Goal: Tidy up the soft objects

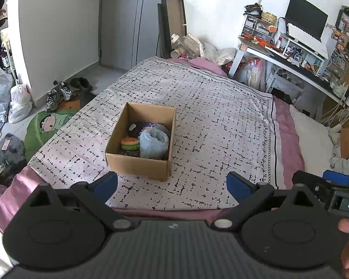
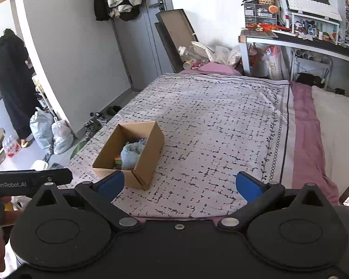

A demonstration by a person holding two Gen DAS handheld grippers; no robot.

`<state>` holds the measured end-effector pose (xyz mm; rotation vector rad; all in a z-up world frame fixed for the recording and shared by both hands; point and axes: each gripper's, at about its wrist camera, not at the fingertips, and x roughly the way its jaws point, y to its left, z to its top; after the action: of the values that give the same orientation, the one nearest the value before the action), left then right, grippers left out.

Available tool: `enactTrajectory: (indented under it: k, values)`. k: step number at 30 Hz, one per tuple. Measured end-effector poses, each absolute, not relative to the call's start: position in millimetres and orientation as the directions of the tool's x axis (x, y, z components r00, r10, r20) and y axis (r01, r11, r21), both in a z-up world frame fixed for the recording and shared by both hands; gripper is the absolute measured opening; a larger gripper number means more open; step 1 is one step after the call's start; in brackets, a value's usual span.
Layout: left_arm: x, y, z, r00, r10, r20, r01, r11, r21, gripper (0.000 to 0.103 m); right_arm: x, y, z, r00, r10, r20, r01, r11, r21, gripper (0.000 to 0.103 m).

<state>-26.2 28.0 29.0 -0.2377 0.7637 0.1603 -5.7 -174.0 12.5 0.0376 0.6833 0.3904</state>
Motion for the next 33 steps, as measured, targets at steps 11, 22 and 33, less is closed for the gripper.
enactTrajectory:
  k: [11,22,33]
  values:
    - [-21.8,27.4,29.2,0.718,0.054,-0.694,-0.219,0.964,-0.151,0.099,-4.1,-172.9,10.1,0.709,0.323,-0.626,-0.318,0.940,0.125,0.103]
    - [-21.4,27.4,29.2,0.718,0.055,-0.694,-0.218,0.964,-0.150,0.099,-4.0,-171.3,12.0,0.714,0.308,-0.629,-0.315,0.943,0.105,0.103]
    - [-20.6,27.4,29.1,0.718,0.053,-0.694,-0.216,0.965,-0.150,0.099,-3.0,-171.0,12.2,0.715,0.300,-0.631,-0.311,0.945,0.097,0.103]
